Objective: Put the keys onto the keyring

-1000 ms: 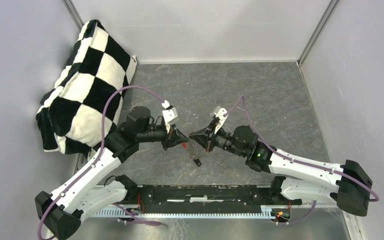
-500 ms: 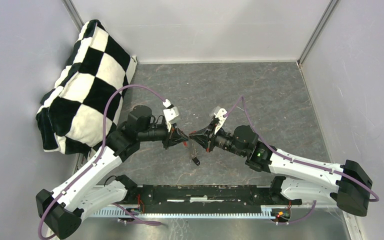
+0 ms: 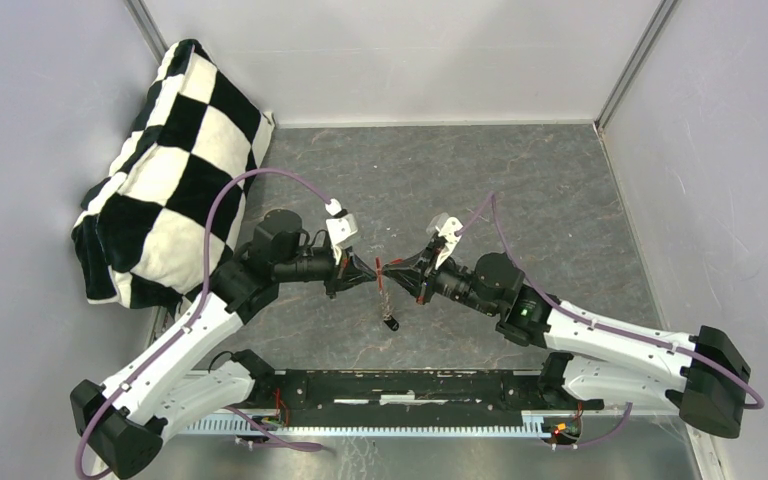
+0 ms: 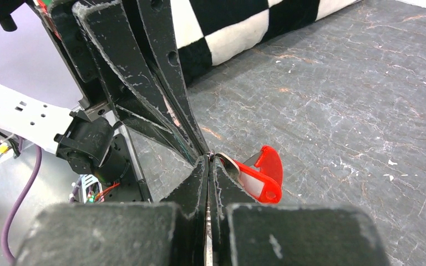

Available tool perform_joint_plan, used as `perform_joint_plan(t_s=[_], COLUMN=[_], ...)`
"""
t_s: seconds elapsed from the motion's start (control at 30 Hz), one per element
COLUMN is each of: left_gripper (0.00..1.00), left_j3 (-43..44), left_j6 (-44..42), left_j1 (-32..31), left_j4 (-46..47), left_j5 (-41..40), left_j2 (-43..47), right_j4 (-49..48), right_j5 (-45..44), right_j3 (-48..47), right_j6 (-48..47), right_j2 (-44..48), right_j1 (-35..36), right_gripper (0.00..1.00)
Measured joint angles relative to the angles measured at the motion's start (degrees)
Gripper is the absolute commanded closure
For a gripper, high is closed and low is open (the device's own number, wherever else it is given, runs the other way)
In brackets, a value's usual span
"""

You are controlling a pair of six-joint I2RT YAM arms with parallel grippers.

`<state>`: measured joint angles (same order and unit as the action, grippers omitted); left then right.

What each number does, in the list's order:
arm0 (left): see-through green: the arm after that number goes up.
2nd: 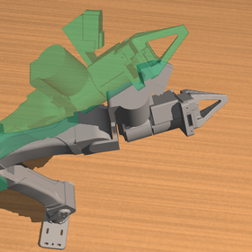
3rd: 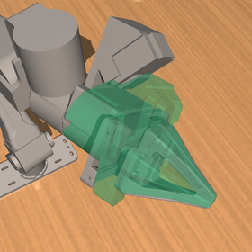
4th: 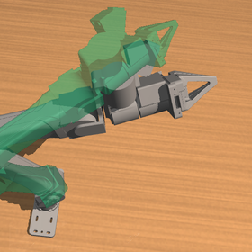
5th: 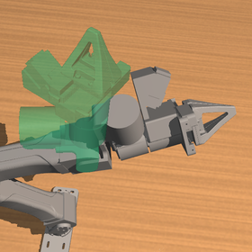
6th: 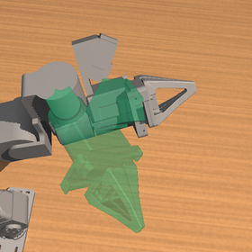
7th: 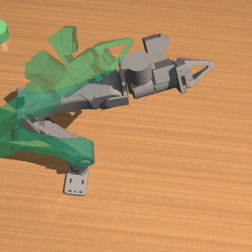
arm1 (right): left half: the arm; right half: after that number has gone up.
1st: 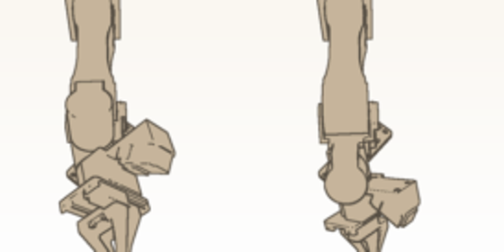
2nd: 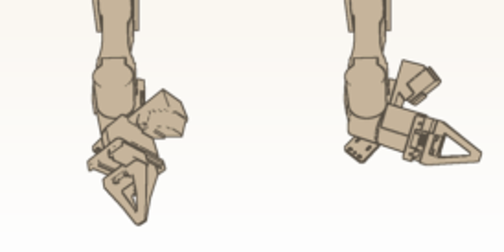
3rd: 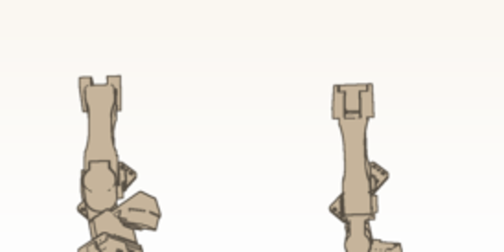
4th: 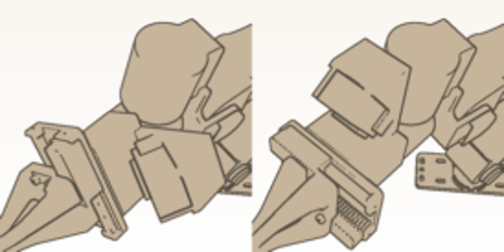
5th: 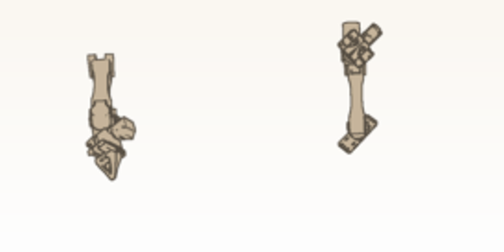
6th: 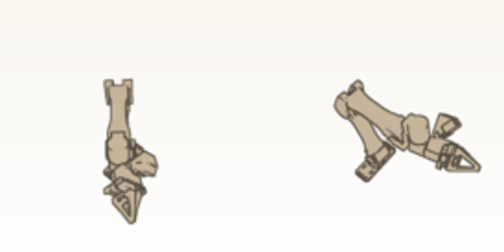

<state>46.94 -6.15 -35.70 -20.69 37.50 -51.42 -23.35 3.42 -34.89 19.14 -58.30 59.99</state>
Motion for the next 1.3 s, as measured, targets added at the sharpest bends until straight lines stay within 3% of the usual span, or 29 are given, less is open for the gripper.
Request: perform_joint_plan(t_s=[0.5,0.7,0.9,1.07,1.3], left_gripper=[0.98,0.67,0.54,0.36,0.4], left_j3=[-2.03,-2.01,-1.09,1.81,7.45], left_j6=[-1.66,-2.51,-3.13,-3.85,-5.38], left_j1=[0.0,0.0,0.0,0.0,0.0], left_j4=[2.38,1.16,-2.8,-5.07,-7.87], left_j5=[-0.92,0.81,1.14,1.03,1.86], left_j2=[5.62,2.73,-1.2,-1.2,-2.08], right_j4=[-0.13,-0.09,-0.07,0.0,0.17], right_j5=[-1.09,-1.07,-1.05,-0.85,-0.42], right_j3=[1.66,1.66,1.66,1.66,1.66], right_j6=[0.59,0.59,0.57,0.57,0.57], right_j2=[2.27,2.25,2.21,2.19,1.53], right_j1=[0.0,0.0,0.0,0.0,0.0], right_gripper=[1.0,1.0,1.0,1.0,1.0])
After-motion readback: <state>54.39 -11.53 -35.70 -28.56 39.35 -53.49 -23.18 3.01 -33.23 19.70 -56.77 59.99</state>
